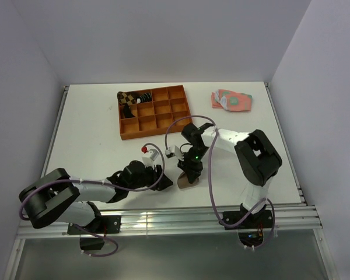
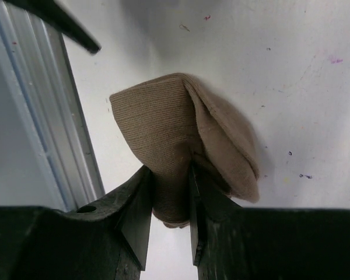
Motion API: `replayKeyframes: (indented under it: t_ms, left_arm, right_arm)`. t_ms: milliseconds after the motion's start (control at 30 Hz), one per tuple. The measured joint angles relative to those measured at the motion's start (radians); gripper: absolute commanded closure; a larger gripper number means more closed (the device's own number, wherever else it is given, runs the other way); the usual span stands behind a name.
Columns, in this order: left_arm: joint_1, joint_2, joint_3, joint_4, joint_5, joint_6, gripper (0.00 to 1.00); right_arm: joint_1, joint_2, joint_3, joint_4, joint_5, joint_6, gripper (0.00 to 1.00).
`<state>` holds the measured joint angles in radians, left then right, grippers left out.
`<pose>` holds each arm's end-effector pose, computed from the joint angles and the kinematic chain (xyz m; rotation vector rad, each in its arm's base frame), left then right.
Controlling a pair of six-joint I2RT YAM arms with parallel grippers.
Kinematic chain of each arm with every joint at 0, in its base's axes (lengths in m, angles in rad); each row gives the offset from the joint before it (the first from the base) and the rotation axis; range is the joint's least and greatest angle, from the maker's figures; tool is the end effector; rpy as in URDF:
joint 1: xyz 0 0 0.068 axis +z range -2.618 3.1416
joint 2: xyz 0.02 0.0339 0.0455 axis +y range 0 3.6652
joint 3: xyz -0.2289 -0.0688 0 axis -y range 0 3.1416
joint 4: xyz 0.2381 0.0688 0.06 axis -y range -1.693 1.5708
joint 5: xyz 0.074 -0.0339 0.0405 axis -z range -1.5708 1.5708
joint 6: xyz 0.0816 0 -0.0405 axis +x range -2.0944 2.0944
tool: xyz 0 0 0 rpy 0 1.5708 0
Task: Roll the socks
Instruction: Roll the sock at the center of the board.
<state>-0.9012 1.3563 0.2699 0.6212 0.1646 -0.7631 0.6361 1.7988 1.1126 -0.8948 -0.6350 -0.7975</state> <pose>0.1592 -0.2226 0.0851 0.2696 2.2375 -1.1517 0.2066 0.2127 0.0923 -1.9321 2.2247 0.9663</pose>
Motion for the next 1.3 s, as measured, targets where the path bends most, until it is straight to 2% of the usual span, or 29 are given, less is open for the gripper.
replayKeyframes:
  t_ms: [233, 467, 800, 900, 967, 1167, 1200, 1300]
  left_arm:
    - [-0.079, 0.033, 0.09, -0.003, -0.083, 0.073, 0.5]
    - [-0.101, 0.13, 0.186, -0.006, -0.095, 0.14, 0.5]
    - [-0.124, 0.21, 0.237, -0.019, -0.093, 0.18, 0.52]
    - [-0.126, 0.235, 0.251, -0.024, -0.093, 0.18, 0.57]
    - [-0.127, 0.248, 0.261, -0.027, -0.091, 0.178, 0.65]
    - [-0.129, 0.278, 0.294, -0.029, -0.086, 0.168, 0.97]
    - [-0.129, 0.285, 0.3, -0.031, -0.085, 0.166, 1.0]
    - [-0.133, 0.304, 0.327, -0.039, -0.083, 0.168, 1.0]
  right_arm:
    - [-0.021, 0.082, 0.069, -0.073, -0.037, 0.023, 0.82]
    - [-0.026, 0.091, 0.078, -0.084, -0.04, 0.041, 0.82]
    - [-0.035, 0.103, 0.084, -0.087, -0.049, 0.075, 0.8]
    - [-0.038, 0.103, 0.084, -0.086, -0.048, 0.08, 0.77]
    - [-0.039, 0.103, 0.084, -0.085, -0.047, 0.084, 0.71]
    - [-0.042, 0.096, 0.079, -0.08, -0.027, 0.105, 0.55]
    - [-0.042, 0.09, 0.076, -0.077, -0.022, 0.108, 0.53]
    - [-0.053, 0.057, 0.053, -0.055, 0.011, 0.137, 0.48]
